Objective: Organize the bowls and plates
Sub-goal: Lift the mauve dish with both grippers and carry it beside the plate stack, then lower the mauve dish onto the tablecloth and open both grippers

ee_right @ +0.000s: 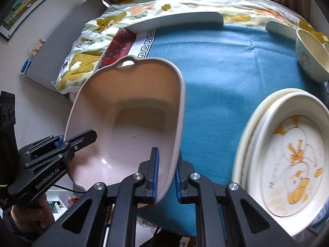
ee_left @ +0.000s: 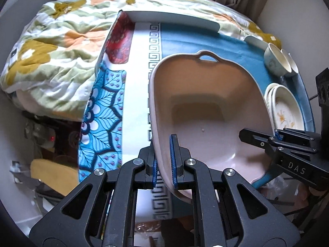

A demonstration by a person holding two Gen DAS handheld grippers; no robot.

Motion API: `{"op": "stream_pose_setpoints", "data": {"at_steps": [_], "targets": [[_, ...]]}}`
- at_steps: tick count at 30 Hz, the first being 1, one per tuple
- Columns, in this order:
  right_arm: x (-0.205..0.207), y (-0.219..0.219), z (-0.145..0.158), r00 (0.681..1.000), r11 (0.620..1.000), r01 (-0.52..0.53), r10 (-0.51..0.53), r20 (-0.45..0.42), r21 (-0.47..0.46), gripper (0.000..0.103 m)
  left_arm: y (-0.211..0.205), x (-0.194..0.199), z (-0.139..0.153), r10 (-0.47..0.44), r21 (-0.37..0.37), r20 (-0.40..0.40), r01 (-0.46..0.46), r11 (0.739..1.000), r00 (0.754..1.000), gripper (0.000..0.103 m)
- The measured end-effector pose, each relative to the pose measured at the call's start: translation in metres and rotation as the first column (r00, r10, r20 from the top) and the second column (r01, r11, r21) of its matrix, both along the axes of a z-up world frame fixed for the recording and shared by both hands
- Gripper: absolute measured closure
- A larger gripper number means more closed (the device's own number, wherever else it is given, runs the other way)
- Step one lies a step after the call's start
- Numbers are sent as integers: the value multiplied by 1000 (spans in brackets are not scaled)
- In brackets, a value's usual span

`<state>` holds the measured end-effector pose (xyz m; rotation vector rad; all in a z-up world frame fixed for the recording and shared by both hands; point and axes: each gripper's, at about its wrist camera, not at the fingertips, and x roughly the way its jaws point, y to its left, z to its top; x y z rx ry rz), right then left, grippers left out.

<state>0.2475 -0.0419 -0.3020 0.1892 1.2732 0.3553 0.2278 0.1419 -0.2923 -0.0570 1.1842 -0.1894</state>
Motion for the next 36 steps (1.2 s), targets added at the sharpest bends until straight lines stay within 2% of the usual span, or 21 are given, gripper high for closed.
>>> {"op": "stream_pose_setpoints", "data": {"at_steps": [5, 14, 17, 19, 20, 21, 23, 24, 25, 27, 28, 29, 36], "targets": [[5, 15, -6, 1000, 1000, 20, -20, -4, -11, 90, 11, 4, -9, -30, -12, -9, 30, 999, 999, 94], [-1, 10, -8, 999, 999, 50, -50, -9, 2, 90, 14, 7, -18, -34, -18, -16, 34, 999, 999, 94], [-1, 9, -8, 998, 998, 57, -57, -8, 10, 90, 12, 7, -19, -34, -12, -19, 34, 999, 999, 90], [-2, 8, -7, 998, 998, 60, -60, -6, 15, 90, 9, 7, -19, -44, 0, -21, 44, 999, 999, 84], [-3, 8, -7, 998, 998, 60, -60, -3, 16, 90, 8, 7, -19, -47, 7, -19, 47, 999, 999, 74], [-3, 8, -7, 998, 998, 60, -60, -2, 15, 90, 7, 6, -19, -47, 16, -14, 48, 999, 999, 60], [-4, 9, -7, 998, 998, 60, -60, 0, 14, 90, 6, 5, -16, -47, 24, 7, 47, 999, 999, 41], [-5, 8, -7, 998, 998, 60, -60, 2, 15, 90, 6, 4, -14, -45, 23, 19, 44, 999, 999, 37], [-5, 8, -7, 998, 998, 61, -61, 3, 15, 86, 6, 4, -12, -43, 22, 25, 42, 999, 999, 37], [-6, 6, -6, 997, 997, 71, -71, 13, 18, 68, 6, 5, -10, -40, 28, 28, 40, 999, 999, 37], [-6, 4, -4, 997, 996, 80, -81, 20, 28, 53, 6, 5, -9, -40, 32, 30, 39, 999, 999, 37], [-7, 2, -3, 996, 995, 89, -90, 25, 42, 51, 6, 5, -8, -40, 34, 31, 39, 999, 999, 37], [-15, -13, 14, 993, 992, 108, -111, 42, 72, 51, 11, -6, 11, -1, 49, 54, -2, 999, 999, 37]]}}
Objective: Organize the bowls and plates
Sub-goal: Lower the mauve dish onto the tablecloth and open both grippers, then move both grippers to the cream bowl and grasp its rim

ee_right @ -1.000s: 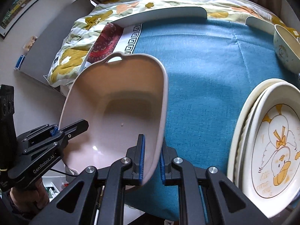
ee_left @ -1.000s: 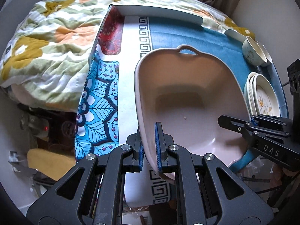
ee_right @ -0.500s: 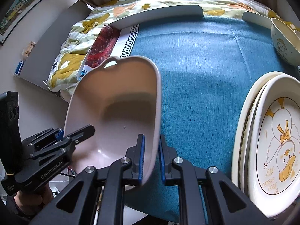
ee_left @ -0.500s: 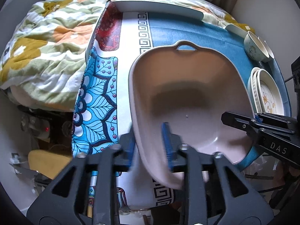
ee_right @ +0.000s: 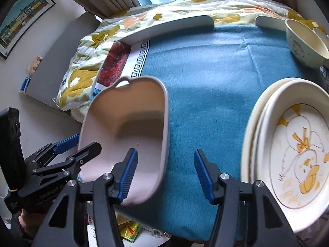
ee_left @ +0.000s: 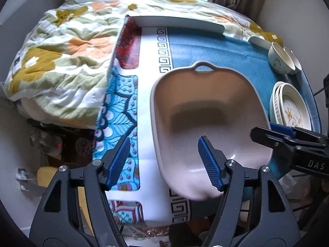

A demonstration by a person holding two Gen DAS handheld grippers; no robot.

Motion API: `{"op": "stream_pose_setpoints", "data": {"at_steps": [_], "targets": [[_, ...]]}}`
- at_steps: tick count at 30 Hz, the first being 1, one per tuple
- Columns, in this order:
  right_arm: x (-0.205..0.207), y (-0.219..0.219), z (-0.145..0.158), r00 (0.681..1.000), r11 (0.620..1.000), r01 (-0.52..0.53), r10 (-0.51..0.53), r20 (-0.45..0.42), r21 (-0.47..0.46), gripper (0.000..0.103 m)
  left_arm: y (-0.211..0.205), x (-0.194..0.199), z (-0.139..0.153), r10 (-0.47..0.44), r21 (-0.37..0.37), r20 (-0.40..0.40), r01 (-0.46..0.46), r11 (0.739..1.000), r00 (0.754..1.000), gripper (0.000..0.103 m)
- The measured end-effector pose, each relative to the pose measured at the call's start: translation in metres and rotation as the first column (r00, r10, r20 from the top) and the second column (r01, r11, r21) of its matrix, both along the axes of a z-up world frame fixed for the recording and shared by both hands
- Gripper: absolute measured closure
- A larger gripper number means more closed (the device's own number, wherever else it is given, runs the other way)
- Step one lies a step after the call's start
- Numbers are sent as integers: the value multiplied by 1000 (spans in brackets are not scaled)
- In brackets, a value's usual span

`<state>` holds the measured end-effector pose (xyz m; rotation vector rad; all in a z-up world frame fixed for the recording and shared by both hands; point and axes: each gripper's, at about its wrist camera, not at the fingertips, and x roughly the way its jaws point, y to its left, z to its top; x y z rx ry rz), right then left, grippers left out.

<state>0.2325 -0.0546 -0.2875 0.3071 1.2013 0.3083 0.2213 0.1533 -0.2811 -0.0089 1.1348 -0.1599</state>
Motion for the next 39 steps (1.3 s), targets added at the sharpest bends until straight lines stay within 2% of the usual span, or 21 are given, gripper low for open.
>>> {"op": "stream_pose_setpoints", "data": {"at_steps": [5, 10, 12, 13, 14, 15, 18, 21, 25, 28, 30, 33, 34, 39], "targets": [[-19, -19, 38, 998, 1000, -20, 19, 68, 3, 51, 0, -26, 40, 50, -3, 53, -50, 999, 997, 37], [-44, -55, 86, 985, 999, -35, 38, 169, -20, 50, -26, -61, 95, 75, -13, 150, -74, 997, 986, 37], [-56, -74, 104, 978, 999, -34, 42, 207, -42, 41, -42, -71, 114, 73, -25, 186, -69, 997, 980, 33], [-62, -83, 112, 974, 998, -31, 42, 224, -50, 27, -54, -75, 124, 68, -34, 206, -62, 997, 976, 30], [-67, -95, 121, 969, 998, -28, 41, 243, -56, 14, -66, -79, 133, 64, -40, 230, -56, 998, 971, 22], [-72, -106, 128, 965, 998, -23, 38, 259, -61, 12, -75, -80, 138, 62, -43, 246, -53, 998, 967, 16], [-81, -137, 144, 954, 996, -3, 29, 298, -89, 10, -110, -86, 159, 41, -70, 306, -20, 997, 951, 10], [-91, -168, 155, 937, 995, 8, 29, 349, -104, 2, -144, -90, 173, 36, -87, 350, -6, 996, 936, 10], [-108, -206, 172, 886, 991, 25, 38, 463, -128, 1, -188, -97, 183, 22, -92, 387, 15, 996, 922, 9], [-105, -225, 180, 898, 983, -7, 86, 432, -181, 1, -214, -99, 189, 23, -72, 411, 8, 997, 911, 9], [-101, -243, 183, 897, 990, -19, 78, 436, -139, 1, -229, -96, 191, 18, -69, 431, 13, 998, 902, 9], [-90, -261, 183, 910, 988, 64, 0, 414, -142, 1, -252, -78, 191, -28, -92, 402, 70, 993, 915, 9], [-84, -265, 182, 915, 989, 54, 5, 403, -135, 1, -258, -71, 191, -43, -99, 393, 89, 991, 919, 9], [-41, -292, 159, 944, 992, 115, -94, 317, -47, 1, -285, -10, 177, -102, -120, 330, 149, 981, 939, 9]]}}
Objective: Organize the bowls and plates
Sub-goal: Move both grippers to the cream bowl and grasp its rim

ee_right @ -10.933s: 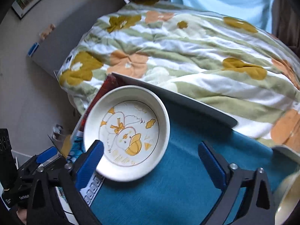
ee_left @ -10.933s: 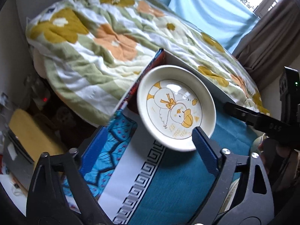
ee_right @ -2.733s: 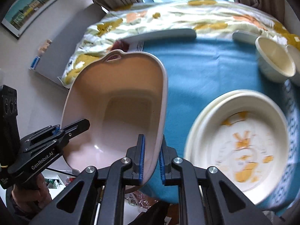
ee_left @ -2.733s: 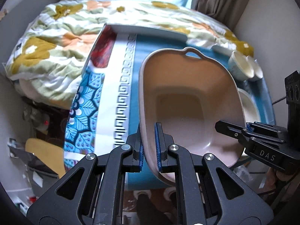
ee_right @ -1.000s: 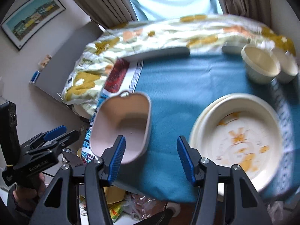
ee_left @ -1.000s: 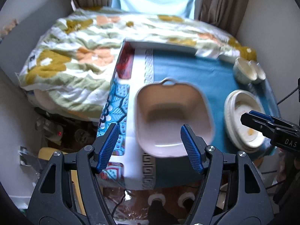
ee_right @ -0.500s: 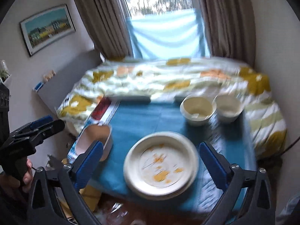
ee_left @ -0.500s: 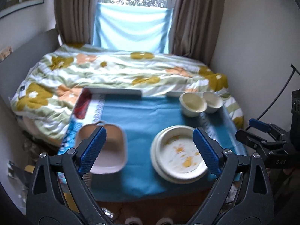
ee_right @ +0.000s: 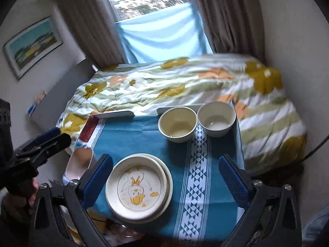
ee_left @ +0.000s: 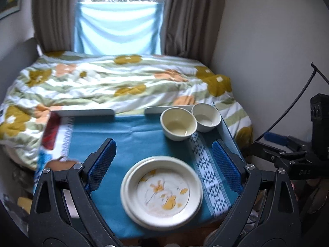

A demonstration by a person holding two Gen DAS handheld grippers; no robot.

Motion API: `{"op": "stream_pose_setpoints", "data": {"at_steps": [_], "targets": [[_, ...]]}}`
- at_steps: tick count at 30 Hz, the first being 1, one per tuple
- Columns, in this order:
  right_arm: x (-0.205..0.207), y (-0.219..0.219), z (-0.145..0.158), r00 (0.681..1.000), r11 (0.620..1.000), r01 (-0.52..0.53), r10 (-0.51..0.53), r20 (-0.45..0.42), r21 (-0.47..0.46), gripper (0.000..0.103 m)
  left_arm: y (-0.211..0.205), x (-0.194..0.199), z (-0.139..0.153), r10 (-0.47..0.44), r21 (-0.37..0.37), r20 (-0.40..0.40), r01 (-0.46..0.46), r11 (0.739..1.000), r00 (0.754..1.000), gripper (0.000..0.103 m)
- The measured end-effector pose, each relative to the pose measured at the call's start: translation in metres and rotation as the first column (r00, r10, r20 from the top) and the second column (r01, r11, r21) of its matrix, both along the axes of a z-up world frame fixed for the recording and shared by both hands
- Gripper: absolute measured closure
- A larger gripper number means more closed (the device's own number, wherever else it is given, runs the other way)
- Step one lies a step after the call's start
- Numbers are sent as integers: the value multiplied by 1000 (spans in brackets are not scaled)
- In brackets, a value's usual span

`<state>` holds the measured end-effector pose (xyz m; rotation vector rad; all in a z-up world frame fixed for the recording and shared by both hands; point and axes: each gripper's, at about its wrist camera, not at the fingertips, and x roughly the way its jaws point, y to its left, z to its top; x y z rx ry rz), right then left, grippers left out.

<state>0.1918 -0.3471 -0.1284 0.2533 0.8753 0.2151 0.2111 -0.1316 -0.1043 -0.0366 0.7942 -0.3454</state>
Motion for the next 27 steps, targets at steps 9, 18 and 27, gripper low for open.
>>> {"op": "stream_pose_setpoints", "data": {"at_steps": [9, 18, 27], "targets": [[90, -20, -68, 966, 978, 178, -154, -210, 104, 30, -40, 139, -82, -112, -4, -225, 114, 994, 968, 16], [157, -16, -152, 894, 950, 275, -196, -403, 148, 62, -60, 218, -173, -198, -38, -443, 202, 979, 874, 55], [169, -23, -172, 872, 933, 324, -231, -431, 156, 79, -74, 241, -206, -245, -83, -503, 236, 968, 829, 87]]}}
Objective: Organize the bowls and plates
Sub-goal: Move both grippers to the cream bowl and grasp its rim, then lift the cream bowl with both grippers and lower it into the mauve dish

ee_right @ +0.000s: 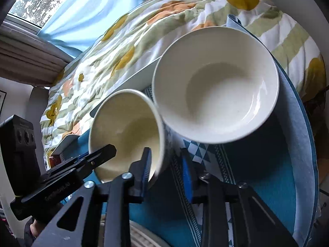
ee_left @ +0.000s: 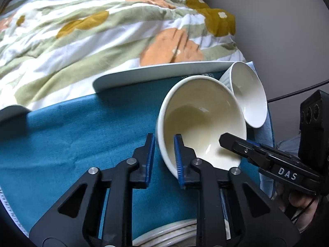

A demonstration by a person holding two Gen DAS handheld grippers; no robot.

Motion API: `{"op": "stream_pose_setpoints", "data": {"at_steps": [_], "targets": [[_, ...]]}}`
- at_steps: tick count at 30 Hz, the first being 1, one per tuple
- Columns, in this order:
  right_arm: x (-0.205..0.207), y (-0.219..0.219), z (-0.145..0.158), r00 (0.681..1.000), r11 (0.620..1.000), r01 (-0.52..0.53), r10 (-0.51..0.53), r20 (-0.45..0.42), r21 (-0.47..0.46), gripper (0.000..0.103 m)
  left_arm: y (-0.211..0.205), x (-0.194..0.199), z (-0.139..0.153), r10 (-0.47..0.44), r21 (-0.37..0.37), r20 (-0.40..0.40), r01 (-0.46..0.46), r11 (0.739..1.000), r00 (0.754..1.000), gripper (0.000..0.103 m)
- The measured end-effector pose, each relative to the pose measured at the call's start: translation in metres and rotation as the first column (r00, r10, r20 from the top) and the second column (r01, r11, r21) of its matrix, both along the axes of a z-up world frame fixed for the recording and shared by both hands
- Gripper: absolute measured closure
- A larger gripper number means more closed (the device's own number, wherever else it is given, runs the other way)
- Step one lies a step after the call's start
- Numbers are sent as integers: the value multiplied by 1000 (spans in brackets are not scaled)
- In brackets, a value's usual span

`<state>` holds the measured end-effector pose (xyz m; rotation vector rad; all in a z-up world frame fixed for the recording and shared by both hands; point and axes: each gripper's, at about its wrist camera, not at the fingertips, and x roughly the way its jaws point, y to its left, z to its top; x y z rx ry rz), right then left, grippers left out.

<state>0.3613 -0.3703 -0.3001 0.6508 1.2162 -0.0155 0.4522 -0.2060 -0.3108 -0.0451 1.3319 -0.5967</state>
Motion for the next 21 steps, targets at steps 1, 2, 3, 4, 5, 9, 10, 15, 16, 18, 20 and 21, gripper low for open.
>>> {"op": "stream_pose_setpoints", "data": {"at_steps": [1, 2, 3, 4, 5, 9, 10, 15, 16, 18, 20, 21], "targets": [[1, -1, 0, 1000, 1000, 0, 0, 2, 3, 80, -2, 0, 0, -5, 8, 7, 5, 1000, 1000, 87], [2, 0, 0, 1000, 1000, -3, 3, 5, 4, 84, -3, 0, 0, -8, 12, 10, 8, 1000, 1000, 87], [4, 1, 0, 1000, 1000, -11, 11, 9, 6, 86, -3, 1, 0, -7, 12, 11, 7, 1000, 1000, 87], [5, 2, 1, 1000, 1000, -22, 22, 10, -6, 86, -3, 2, 0, -6, 11, 11, 5, 1000, 1000, 87], [6, 3, 2, 999, 999, -31, 31, 10, -18, 87, -3, 3, -1, -4, 11, 10, 4, 1000, 1000, 88], [9, 7, 4, 999, 998, -49, 50, 10, -31, 87, -4, -1, 3, -11, 40, 33, 9, 999, 999, 89], [9, 7, 5, 998, 998, -53, 53, 13, -35, 87, -5, -2, 5, -10, 44, 41, 9, 999, 999, 89], [8, 13, 22, 995, 994, -92, 95, 43, -57, 87, 0, -11, 27, 21, 55, 93, -26, 998, 995, 89], [8, 15, 25, 994, 994, -100, 102, 46, -52, 87, 2, -14, 32, 30, 58, 101, -36, 998, 994, 89], [5, 20, 37, 989, 990, -129, 132, 66, -52, 87, 11, -23, 48, 61, 58, 126, -69, 996, 990, 89], [1, 28, 53, 982, 985, -163, 168, 87, -57, 87, 22, -35, 66, 101, 54, 149, -110, 992, 984, 89], [-1, 32, 60, 978, 982, -180, 185, 96, -60, 87, 28, -42, 75, 123, 53, 159, -133, 990, 979, 89]]}}
